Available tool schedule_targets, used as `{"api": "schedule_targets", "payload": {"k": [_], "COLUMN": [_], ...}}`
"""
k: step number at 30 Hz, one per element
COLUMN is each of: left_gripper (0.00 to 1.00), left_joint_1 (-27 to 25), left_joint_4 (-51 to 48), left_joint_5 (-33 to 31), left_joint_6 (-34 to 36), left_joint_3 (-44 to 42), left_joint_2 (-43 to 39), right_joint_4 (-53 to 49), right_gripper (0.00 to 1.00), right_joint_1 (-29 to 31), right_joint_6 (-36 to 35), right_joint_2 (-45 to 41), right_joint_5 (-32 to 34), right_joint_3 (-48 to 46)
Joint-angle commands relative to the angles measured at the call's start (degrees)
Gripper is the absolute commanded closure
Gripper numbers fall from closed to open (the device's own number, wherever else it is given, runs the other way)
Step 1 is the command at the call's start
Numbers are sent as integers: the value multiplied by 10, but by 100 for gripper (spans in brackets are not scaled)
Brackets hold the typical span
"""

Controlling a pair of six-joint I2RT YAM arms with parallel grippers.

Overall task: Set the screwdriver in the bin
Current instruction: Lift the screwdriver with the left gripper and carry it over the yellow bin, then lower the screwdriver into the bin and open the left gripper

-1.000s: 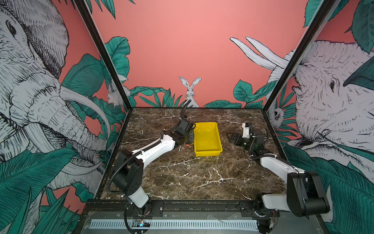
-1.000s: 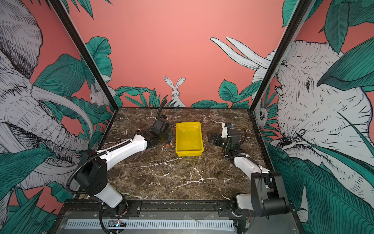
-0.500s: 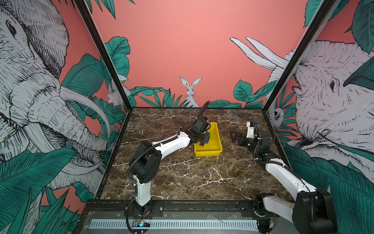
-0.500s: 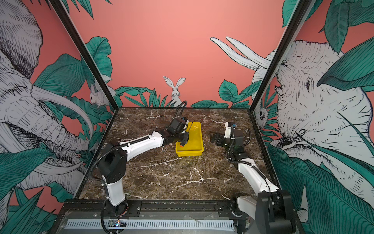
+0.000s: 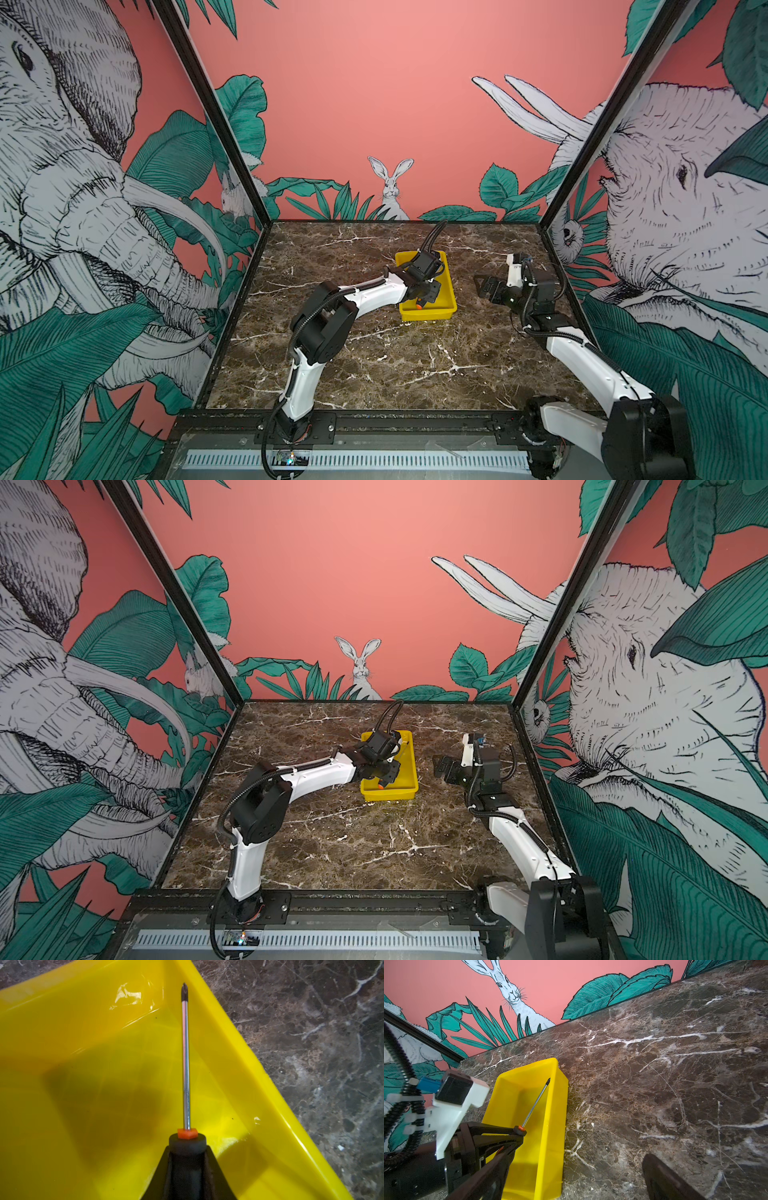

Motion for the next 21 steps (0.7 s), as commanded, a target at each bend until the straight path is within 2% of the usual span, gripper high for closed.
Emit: {"api": "schedule_targets", "payload": {"k": [1,6,12,14,16,21], "left_gripper": [71,61,58,52,38,22], "left_joint_1": [1,1,1,1,1,2], "left_joint_4": [-3,-29,-41,-37,-36,-40], "left_joint_5": [-29,-50,-62,-66,-72,-81], "left_joint_6": [6,-3,-2,3,7,24], "left_joint_3": [22,39,50,49,53,64], "left_joint_2": [-2,10,10,2,-6,-29], "right_joint_4": [13,24,34,30,28,26], "right_gripper": [0,1,0,0,0,0], "right_joint_1": [3,4,4,3,3,3], "right_joint_6": [-9,-5,-5,-8,-11,-13], "right_joint_2": [6,21,35,39,41,43], "right_joint_5": [7,2,-1,-3,0,2], "right_joint_3": [7,8,12,16,19,21]}}
